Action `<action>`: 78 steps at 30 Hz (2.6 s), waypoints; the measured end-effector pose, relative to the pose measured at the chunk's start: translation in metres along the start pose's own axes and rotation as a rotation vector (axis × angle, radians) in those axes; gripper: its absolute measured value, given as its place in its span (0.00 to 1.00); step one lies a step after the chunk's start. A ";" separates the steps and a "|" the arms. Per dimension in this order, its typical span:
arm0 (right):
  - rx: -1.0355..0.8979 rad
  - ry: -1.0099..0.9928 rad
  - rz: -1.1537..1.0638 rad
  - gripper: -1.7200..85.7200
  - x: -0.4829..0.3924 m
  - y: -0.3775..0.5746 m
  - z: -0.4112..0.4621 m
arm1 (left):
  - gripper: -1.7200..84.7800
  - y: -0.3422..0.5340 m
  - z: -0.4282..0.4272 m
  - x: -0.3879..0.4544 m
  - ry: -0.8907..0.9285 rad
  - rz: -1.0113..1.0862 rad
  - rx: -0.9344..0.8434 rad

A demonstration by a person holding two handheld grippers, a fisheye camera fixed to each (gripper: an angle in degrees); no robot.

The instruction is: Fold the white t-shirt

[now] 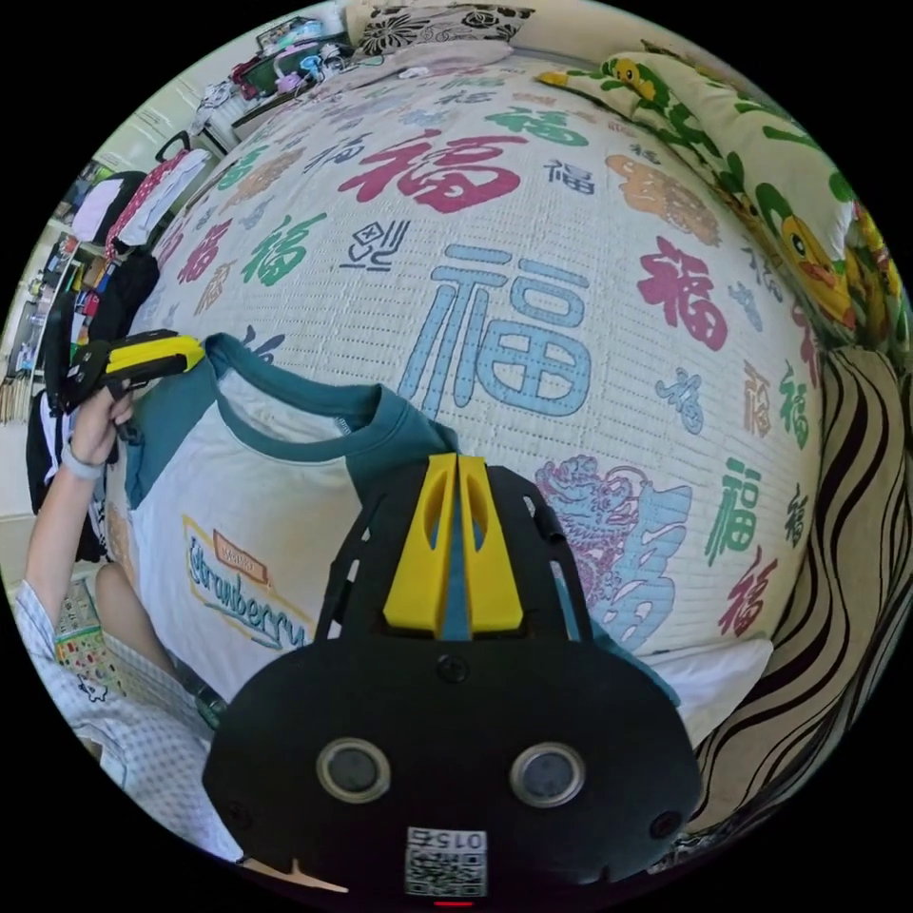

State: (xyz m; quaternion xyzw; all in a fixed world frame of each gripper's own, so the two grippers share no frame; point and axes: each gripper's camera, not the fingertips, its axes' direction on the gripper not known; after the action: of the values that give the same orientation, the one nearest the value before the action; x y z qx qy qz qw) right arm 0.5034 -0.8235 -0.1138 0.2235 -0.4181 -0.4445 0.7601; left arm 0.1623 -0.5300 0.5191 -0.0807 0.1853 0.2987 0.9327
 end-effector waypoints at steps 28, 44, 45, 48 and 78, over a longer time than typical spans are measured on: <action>-0.055 -0.346 -0.114 0.03 -0.268 0.100 0.103 | 0.05 0.420 -0.172 -0.033 0.025 -0.366 0.514; 0.021 -0.507 -0.122 0.14 -0.157 0.391 0.072 | 0.09 0.453 -0.188 0.007 0.389 -0.438 0.237; 0.027 -0.468 -0.030 0.14 -0.123 0.428 0.071 | 0.09 0.448 -0.184 0.029 0.339 -0.401 0.150; 0.030 -0.343 0.186 0.14 -0.053 0.518 0.074 | 0.10 0.436 -0.157 0.076 0.232 -0.333 -0.028; -0.051 -0.452 0.458 0.03 0.082 0.746 0.186 | 0.02 0.403 -0.050 0.176 0.040 -0.428 -0.281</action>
State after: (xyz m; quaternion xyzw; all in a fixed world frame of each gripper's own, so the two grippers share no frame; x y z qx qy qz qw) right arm 0.7340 -0.5111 0.5549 0.0001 -0.6046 -0.3107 0.7334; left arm 0.0433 -0.1248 0.3875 -0.2527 0.1390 0.1157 0.9505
